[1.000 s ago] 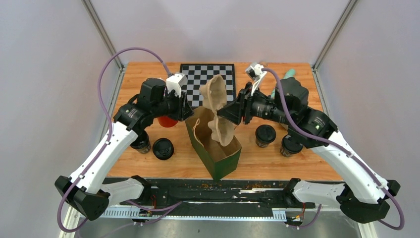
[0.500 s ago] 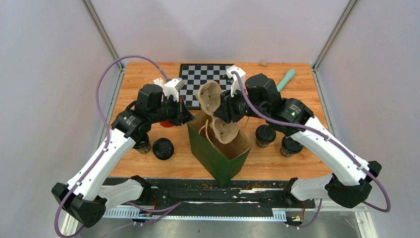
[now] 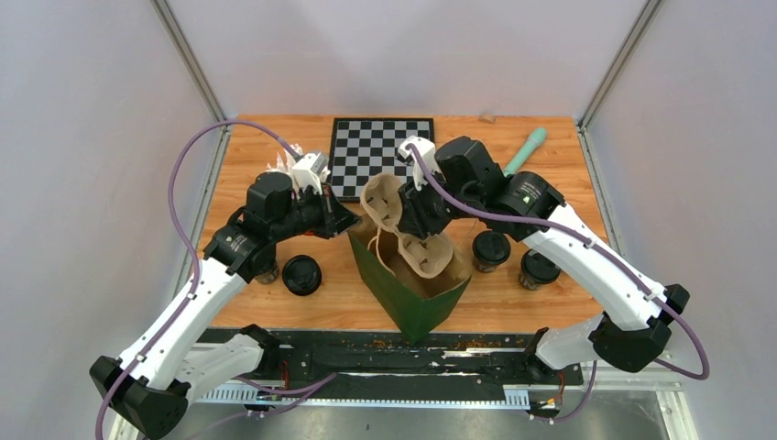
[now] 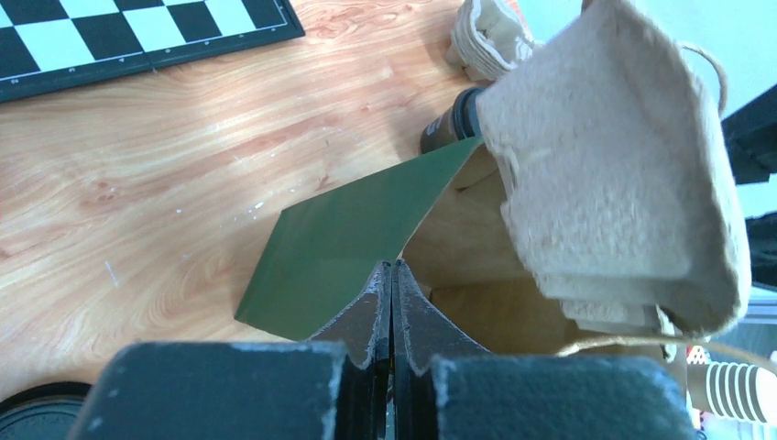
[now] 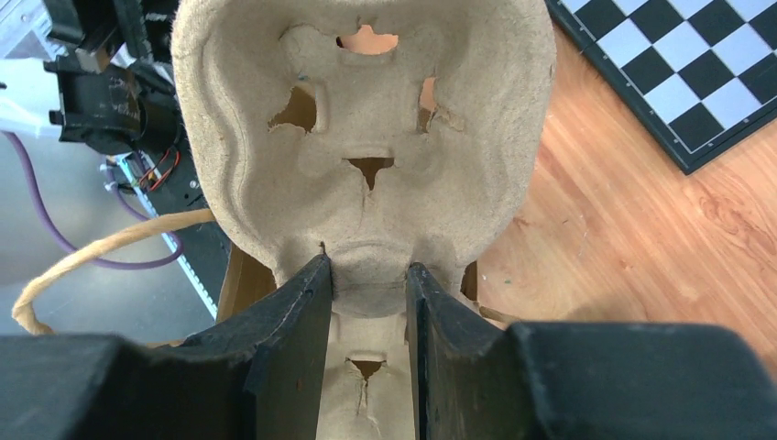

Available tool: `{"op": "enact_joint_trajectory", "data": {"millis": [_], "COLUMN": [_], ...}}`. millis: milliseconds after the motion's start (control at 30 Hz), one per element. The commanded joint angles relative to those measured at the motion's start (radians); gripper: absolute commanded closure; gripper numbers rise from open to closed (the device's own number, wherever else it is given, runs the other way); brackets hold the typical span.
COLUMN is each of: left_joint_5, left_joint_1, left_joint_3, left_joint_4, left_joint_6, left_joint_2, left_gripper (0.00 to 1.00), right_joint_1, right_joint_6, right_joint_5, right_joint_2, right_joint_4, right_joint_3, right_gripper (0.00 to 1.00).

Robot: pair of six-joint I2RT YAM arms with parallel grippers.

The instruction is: Pack the takeout coffee

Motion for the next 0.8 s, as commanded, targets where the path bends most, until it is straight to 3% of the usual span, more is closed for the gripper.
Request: {"op": "enact_joint_trajectory", "data": {"millis": [0,433,667,767], "left_joint_5": [-0.001,-0.083,-0.178,-0.222], "left_joint_1": [0.005,0.005,0.005,0.005], "left_joint_3": [-0.018,-0.035,-0.049,-0.104], "left_joint_4": [0.099,0.093,0.051,0.105], "left_joint_6": [-0.036,-0.064,-0.087,-0.138], "left_joint_2": [-0.023,-0.079,-0.122,-0.168], "left_gripper": [1.0,1.0,1.0,1.0], "right_joint_1": [0.029,0.1,0.102,0.101], "right_joint_6": [-0.002,0.084,-0.014,-0.07], "right_joint_5": [-0.036,0.133,0.17,0.199], "right_joint_2": [-0.004,0.044,0.106,0.14], "right_joint_4": [-0.071,-0.164,-0.125,-0.116], "right_joint_3": [0.016,0.045,0.093,0.161], "right_gripper": [0.67,0.67,0.67,0.65]}}
